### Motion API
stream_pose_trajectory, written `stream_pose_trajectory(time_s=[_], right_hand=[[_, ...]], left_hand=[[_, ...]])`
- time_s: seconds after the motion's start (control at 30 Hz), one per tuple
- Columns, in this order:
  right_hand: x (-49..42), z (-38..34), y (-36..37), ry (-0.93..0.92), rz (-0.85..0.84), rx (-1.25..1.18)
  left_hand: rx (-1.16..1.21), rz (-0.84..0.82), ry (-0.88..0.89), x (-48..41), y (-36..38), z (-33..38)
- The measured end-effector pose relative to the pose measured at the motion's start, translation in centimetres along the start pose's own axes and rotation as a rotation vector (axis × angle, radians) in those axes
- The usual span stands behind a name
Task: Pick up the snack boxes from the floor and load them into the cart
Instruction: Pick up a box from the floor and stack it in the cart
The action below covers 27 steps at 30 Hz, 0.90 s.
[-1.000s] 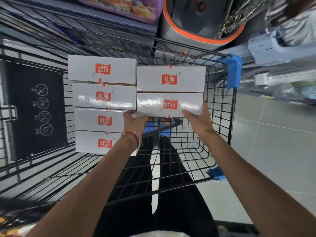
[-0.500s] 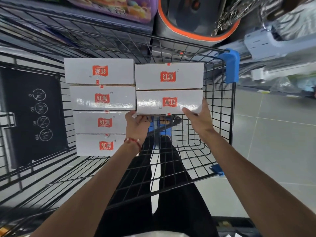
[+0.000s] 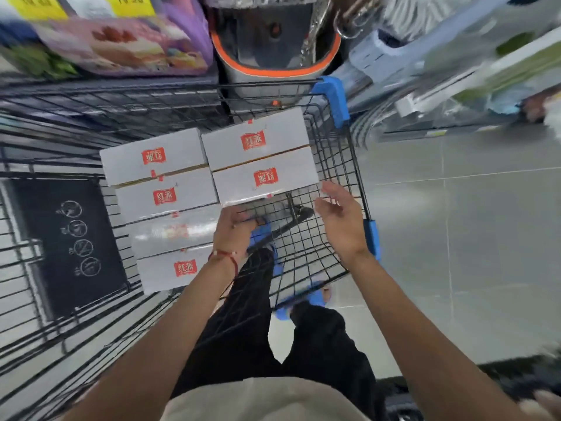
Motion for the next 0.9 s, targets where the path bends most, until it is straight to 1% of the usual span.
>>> stream_pose_trajectory(time_s=[0.07,0.17,0.27,0.4,0.5,0.63,0.73,0.9], right_hand=[[1.8,0.3,-1.8,-0.07,0.034,-0.093],[4.9,1.3,-5.2,-0.116,0.061,-0.178],[7.8,2.9,-9.2,-0.161,0.096,-0.268],[11.6,5.8,-14.8,-0.147,0.151,-0.349],[14.1,7.9,-19.1,-0.132,0.181,-0.422],[17.0,10.9,-24.9,-0.121,0.226,-0.493],[18.9,13.2,-29.1,-0.077,0.294,-0.55],[21.0,16.3,-36.0,0.0,0.435,-0.727]], left_hand=[[-0.006,-0.033,0.066,1.8,0.7,0.7],[-0.065,-0.092,0.229,4.6,2.4,1.4],[-0.082,-0.143,0.31,8.3,4.8,2.0],[-0.076,-0.247,0.381,14.8,9.3,1.9],[-0.119,-0.306,0.452,19.0,13.4,1.5],[-0.101,-0.441,0.468,23.9,19.4,0.9],[-0.18,-0.544,0.498,27.2,23.6,0.9],[-0.334,-0.755,0.517,31.4,31.2,1.3]])
Point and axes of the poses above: each hand's wrist, its own x-axis away from the middle knuckle, its own y-axis out of the palm, z = x × y, the point moved 3 cm from there along -x, towards the middle knuckle, and after that the axes turned 11 degrees about y, right-handed, at the moved point
